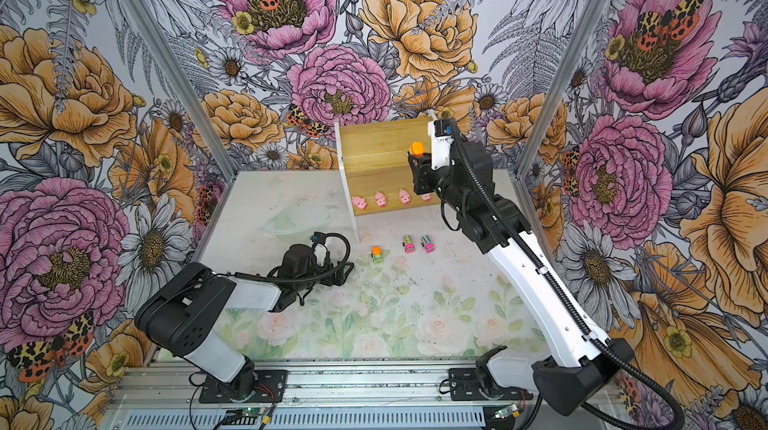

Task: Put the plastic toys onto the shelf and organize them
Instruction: 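Lift the green truck with the right gripper up to the top shelf, then set the green truck on the top shelf and open the right gripper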

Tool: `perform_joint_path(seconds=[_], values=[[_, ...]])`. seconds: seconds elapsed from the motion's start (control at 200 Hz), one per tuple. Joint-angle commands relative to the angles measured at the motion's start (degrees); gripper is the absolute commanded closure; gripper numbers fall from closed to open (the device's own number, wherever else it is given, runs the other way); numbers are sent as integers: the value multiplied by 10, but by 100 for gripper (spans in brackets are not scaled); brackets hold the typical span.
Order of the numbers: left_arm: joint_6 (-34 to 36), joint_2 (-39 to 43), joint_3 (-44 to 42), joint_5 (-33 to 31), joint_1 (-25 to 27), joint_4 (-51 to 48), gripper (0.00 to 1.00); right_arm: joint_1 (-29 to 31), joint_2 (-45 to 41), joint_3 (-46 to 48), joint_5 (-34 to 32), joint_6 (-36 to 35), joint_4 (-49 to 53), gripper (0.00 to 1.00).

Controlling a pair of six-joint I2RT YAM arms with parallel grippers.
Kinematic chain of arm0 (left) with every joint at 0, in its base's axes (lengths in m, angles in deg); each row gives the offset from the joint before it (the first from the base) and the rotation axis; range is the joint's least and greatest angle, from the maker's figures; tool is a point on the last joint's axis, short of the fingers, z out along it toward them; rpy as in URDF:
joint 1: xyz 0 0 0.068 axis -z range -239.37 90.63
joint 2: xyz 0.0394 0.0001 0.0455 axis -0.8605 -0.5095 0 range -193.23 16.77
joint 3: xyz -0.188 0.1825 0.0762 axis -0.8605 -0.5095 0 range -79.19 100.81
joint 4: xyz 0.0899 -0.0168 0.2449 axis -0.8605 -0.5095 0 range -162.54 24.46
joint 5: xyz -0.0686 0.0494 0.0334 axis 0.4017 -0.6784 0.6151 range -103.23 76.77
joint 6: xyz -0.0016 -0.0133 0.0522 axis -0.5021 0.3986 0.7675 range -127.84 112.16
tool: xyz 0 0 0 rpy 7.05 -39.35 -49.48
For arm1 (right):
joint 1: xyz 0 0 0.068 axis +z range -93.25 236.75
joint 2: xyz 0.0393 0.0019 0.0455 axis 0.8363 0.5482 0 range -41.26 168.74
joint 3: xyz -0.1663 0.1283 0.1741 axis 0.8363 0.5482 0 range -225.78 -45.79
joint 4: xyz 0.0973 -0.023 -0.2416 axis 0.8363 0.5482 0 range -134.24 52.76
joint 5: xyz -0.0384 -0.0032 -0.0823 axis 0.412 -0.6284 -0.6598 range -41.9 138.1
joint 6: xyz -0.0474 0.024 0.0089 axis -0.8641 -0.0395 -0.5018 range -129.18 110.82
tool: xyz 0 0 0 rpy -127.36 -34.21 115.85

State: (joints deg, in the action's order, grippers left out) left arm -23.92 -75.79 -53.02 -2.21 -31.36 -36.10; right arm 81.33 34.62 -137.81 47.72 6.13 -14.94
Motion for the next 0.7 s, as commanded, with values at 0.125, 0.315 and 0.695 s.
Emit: perform_joint_path(seconds=[0.125,0.315,0.695], values=[[0,13,9,-6,6,-8,1,-62,120,-121,-17,26,51,89],[0,17,8,-10,6,-10,1,-75,185,-173,-12,31,55,89],[3,11,12,-18,6,-10,1,-75,225,-177,0,25,56,88]])
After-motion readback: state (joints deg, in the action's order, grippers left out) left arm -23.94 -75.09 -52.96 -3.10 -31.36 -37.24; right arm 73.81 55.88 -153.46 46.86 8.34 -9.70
